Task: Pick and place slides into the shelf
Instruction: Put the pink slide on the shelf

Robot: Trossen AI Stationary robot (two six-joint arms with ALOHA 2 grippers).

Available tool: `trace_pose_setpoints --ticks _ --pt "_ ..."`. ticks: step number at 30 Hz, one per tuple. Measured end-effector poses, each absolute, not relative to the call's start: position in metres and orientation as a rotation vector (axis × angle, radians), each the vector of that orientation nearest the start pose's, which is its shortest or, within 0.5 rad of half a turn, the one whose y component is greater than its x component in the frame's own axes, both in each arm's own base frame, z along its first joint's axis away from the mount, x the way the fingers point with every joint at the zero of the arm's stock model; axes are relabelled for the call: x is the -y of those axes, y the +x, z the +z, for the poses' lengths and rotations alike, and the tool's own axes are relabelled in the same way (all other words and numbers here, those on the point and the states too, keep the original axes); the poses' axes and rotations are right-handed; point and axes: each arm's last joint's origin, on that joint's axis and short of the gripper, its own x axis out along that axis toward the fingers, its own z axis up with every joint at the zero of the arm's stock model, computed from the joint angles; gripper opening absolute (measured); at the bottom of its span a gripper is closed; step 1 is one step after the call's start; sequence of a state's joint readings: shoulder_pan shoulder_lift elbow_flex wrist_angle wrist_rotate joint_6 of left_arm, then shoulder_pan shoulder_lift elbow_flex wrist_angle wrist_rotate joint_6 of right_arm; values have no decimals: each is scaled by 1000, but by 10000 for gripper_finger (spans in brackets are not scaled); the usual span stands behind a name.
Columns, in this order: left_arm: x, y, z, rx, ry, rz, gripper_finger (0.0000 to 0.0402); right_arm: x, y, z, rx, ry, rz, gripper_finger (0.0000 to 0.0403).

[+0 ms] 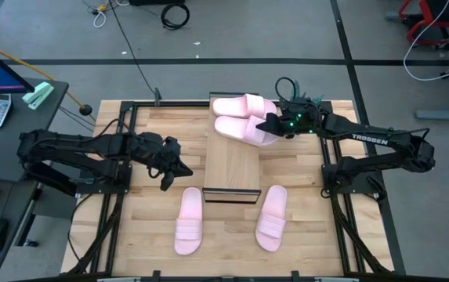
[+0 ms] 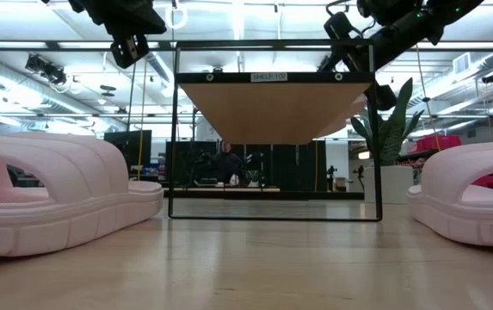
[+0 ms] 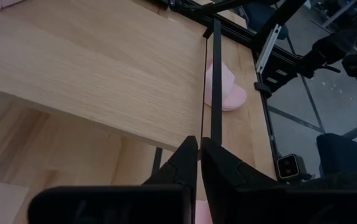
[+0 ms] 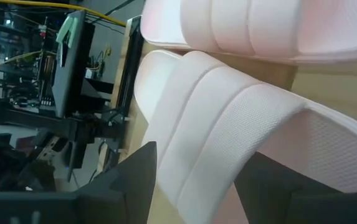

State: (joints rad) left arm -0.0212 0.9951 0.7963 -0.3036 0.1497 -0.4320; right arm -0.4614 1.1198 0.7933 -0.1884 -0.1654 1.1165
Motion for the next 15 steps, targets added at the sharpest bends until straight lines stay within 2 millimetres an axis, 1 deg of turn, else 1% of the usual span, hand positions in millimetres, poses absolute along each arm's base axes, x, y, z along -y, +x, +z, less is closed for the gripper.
trace_pose_setpoints --ticks 4,9,15 --pt "9 213 289 -530 -454 -54 29 103 219 275 -253 1221 -518 206" --pt "8 213 289 -527 -450 -38 36 103 218 274 -260 1216 -529 208" --pt "8 213 289 -526 -449 -33 31 103 217 272 -281 1223 -545 211"
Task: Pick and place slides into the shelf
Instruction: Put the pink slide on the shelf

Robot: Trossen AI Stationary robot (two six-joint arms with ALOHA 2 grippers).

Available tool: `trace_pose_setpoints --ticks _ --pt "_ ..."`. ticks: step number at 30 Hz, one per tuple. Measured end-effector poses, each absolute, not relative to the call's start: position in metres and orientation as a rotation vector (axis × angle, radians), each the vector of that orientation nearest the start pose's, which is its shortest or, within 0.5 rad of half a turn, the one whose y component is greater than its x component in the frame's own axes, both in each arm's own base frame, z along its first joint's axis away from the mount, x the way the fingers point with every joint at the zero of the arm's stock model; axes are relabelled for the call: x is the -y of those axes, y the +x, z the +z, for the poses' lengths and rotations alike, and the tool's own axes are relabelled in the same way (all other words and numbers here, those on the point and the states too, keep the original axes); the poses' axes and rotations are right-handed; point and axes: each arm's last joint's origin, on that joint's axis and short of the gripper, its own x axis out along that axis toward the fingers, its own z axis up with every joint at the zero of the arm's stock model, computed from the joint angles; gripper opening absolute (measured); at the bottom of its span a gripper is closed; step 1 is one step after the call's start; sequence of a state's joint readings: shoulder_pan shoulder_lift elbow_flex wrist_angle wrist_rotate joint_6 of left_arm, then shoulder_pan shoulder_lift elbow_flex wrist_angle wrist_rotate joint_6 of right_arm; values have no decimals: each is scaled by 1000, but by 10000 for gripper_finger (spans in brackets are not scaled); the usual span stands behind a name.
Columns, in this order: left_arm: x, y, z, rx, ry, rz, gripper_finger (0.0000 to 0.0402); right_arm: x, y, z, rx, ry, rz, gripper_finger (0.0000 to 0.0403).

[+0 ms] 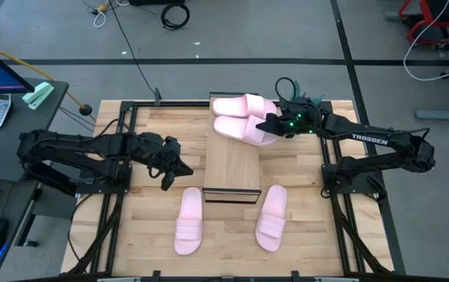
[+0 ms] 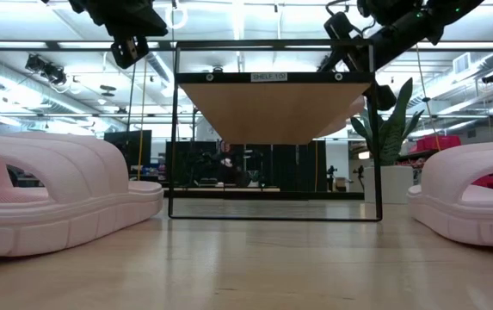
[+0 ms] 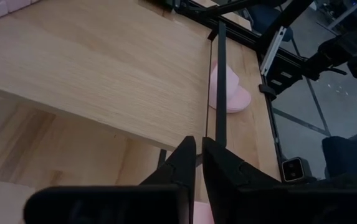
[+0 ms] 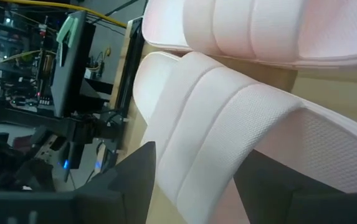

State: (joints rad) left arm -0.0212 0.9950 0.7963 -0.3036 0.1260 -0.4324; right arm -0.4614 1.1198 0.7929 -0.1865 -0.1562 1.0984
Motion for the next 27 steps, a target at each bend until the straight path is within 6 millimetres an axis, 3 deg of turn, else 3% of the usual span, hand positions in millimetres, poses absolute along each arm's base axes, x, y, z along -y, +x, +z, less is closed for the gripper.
trace_pose_setpoints --ticks 11,21,27 --pt "8 213 289 -521 -444 -12 39 102 215 269 -318 1265 -577 211" --pt "7 213 289 -520 -441 -6 35 109 206 314 -376 1176 -629 210" --pt "7 213 289 -520 -440 -6 40 108 201 316 -434 1185 -665 210"
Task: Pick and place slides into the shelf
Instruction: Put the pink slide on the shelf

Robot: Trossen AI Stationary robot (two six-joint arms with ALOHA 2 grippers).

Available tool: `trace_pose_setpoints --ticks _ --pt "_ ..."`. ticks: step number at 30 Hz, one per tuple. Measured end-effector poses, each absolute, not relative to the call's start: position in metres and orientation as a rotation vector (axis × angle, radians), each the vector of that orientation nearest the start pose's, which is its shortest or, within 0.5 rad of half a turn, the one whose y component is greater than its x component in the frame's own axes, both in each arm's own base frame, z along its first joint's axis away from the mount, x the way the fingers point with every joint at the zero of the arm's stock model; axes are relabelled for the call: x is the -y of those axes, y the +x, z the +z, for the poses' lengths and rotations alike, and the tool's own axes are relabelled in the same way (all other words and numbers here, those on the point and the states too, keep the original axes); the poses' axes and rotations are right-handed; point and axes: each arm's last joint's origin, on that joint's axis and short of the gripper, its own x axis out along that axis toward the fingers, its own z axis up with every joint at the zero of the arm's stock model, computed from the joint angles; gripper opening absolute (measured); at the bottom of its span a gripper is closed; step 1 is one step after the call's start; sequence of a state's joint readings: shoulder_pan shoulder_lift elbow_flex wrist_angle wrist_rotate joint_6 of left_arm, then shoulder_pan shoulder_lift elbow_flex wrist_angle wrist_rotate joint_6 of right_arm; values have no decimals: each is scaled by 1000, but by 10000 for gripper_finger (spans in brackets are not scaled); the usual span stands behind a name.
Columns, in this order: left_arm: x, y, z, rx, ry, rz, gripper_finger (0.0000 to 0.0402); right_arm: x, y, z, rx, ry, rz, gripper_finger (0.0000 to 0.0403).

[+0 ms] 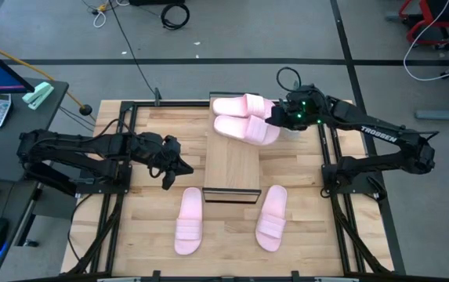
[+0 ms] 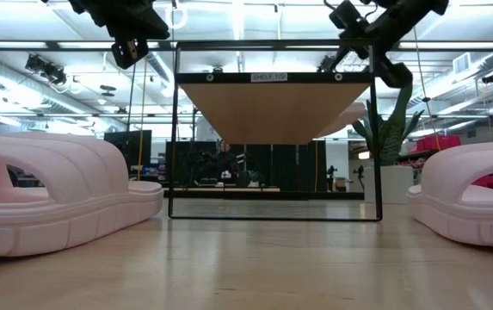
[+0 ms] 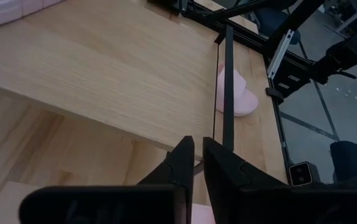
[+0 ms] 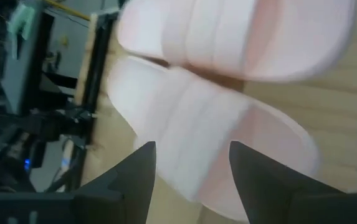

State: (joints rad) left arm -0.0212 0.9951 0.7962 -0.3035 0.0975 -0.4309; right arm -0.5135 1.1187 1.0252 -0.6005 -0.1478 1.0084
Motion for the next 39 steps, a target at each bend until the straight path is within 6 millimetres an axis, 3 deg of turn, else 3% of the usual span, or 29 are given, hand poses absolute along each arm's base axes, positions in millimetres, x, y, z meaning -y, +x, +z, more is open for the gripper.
trace_pose_setpoints --ticks 16,32,39 --pt "7 213 289 -520 -433 -8 32 67 208 307 -712 1155 -475 210" --pt "7 213 289 -519 -418 -12 30 68 203 302 -753 1014 -583 210" --pt "7 213 289 -520 -419 -12 36 67 201 296 -816 1042 -602 210"
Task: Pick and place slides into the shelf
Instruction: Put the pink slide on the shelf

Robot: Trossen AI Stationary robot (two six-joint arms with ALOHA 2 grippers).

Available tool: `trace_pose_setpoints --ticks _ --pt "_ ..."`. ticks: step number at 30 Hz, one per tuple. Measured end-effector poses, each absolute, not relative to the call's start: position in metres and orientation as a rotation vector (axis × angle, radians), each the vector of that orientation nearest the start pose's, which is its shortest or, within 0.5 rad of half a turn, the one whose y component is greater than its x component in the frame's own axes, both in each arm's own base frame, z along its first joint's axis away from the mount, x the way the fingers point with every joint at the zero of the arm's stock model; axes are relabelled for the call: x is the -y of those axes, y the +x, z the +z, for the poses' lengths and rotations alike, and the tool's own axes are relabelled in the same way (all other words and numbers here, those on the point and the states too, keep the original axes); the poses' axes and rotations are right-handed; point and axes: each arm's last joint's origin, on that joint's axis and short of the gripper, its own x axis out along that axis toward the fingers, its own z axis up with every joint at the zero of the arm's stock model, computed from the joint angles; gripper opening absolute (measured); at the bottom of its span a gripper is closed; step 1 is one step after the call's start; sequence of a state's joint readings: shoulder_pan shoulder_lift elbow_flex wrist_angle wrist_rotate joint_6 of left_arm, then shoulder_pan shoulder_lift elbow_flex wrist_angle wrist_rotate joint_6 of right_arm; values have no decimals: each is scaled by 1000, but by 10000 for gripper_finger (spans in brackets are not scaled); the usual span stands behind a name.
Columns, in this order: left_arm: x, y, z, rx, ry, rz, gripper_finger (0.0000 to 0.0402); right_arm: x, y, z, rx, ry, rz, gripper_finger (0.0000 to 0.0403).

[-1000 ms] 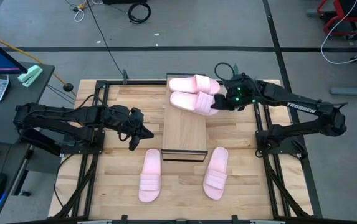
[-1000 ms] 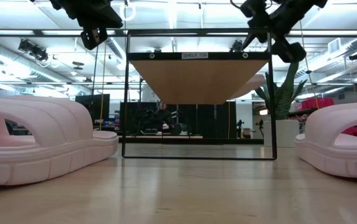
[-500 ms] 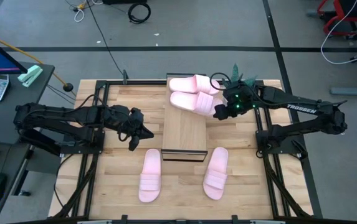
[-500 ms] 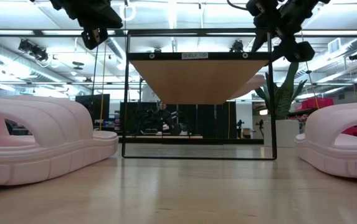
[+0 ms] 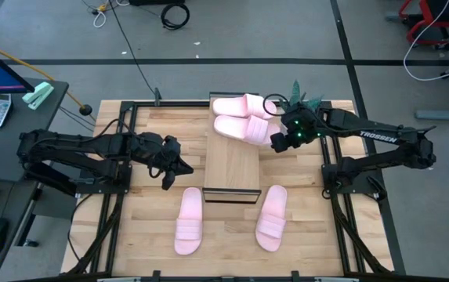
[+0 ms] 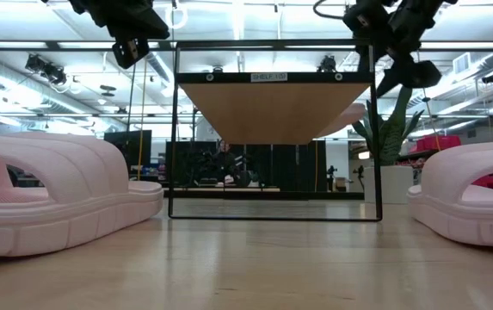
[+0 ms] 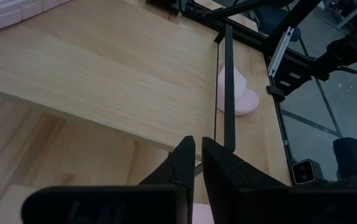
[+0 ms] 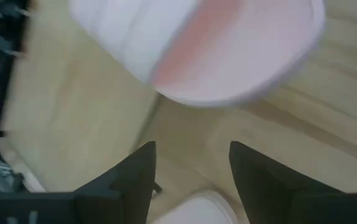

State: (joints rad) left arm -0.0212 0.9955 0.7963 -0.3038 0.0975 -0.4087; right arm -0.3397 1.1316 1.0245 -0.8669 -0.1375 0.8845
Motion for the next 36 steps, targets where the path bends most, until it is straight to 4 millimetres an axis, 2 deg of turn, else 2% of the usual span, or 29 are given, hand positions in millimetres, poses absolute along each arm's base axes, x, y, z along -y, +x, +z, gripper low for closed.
trace_pose_setpoints --ticks 15,20,36 --pt "7 213 289 -521 -434 -8 32 75 228 269 -918 1056 -625 210" --pt "7 213 289 -521 -442 -6 38 79 236 268 -875 1049 -617 210" --pt "7 213 289 -521 -444 -5 36 88 236 271 -812 1023 -626 210"
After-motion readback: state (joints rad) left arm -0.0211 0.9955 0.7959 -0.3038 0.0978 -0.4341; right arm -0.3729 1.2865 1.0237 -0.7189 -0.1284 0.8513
